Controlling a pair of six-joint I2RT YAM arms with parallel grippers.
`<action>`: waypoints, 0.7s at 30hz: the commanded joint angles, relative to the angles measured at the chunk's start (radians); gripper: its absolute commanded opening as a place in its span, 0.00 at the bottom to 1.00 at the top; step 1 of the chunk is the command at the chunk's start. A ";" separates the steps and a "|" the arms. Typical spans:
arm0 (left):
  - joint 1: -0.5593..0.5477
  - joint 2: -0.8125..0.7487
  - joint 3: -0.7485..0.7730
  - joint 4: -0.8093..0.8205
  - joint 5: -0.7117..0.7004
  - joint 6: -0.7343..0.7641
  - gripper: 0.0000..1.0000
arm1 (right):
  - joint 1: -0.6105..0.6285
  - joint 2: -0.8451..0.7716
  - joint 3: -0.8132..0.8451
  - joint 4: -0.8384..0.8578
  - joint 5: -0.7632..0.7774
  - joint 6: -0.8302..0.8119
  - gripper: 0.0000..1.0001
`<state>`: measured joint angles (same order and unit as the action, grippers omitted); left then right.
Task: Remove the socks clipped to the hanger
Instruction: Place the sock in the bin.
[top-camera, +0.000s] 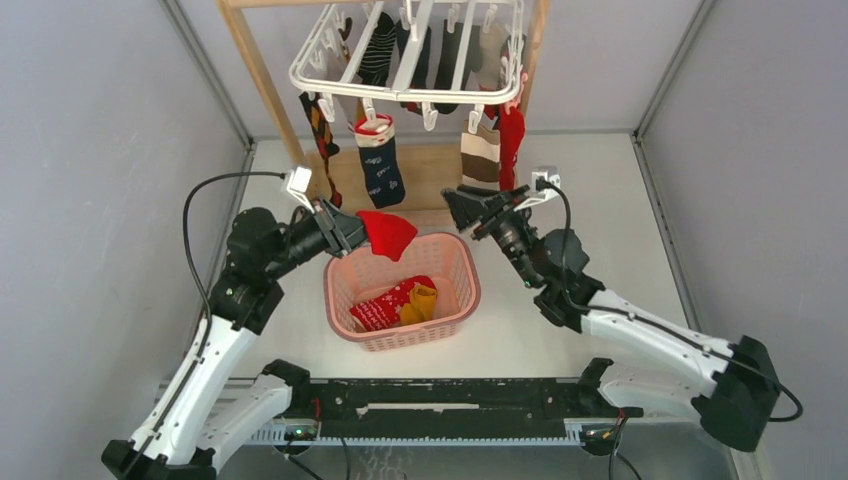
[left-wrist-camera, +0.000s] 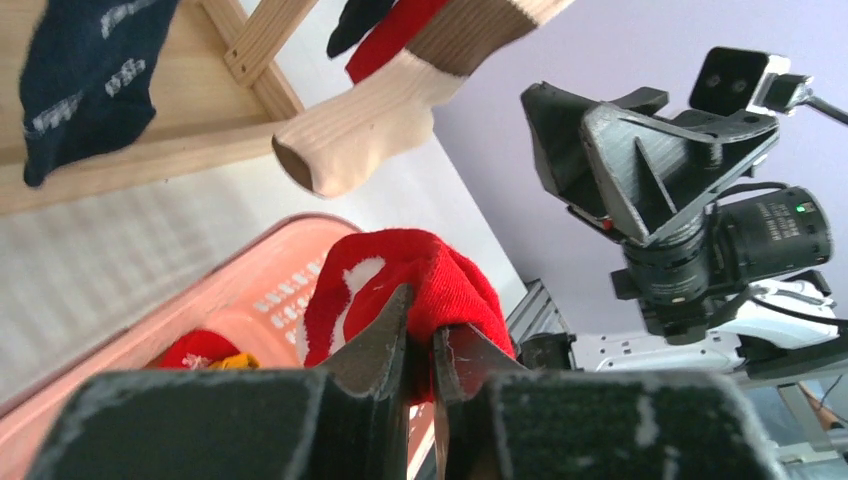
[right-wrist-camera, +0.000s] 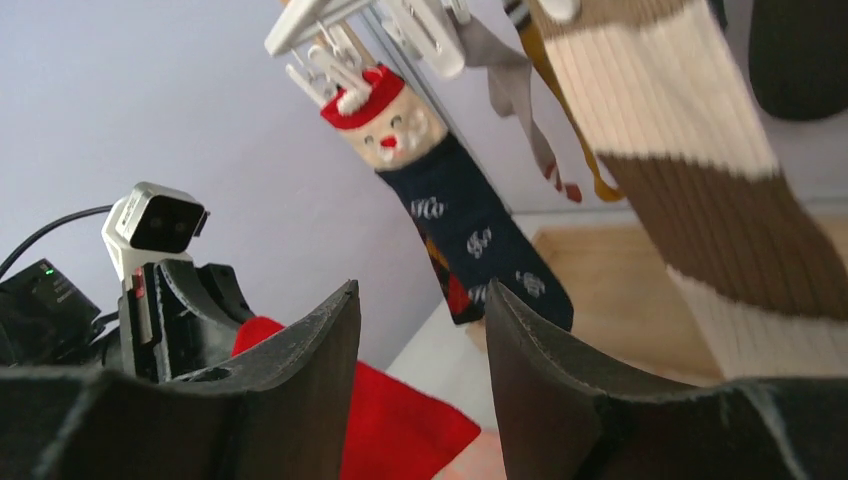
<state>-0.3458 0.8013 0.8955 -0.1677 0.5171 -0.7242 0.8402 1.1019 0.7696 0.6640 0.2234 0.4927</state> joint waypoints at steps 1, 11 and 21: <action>-0.057 -0.068 -0.057 -0.070 -0.102 0.045 0.14 | 0.051 -0.144 -0.038 -0.266 0.093 0.044 0.56; -0.196 -0.130 -0.207 -0.132 -0.270 0.059 0.14 | 0.101 -0.332 -0.116 -0.598 0.104 0.117 0.56; -0.281 -0.067 -0.268 -0.137 -0.415 0.073 0.41 | 0.177 -0.365 -0.158 -0.714 0.146 0.167 0.56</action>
<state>-0.6044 0.7143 0.6460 -0.3344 0.1749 -0.6773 0.9871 0.7525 0.6067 0.0101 0.3298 0.6353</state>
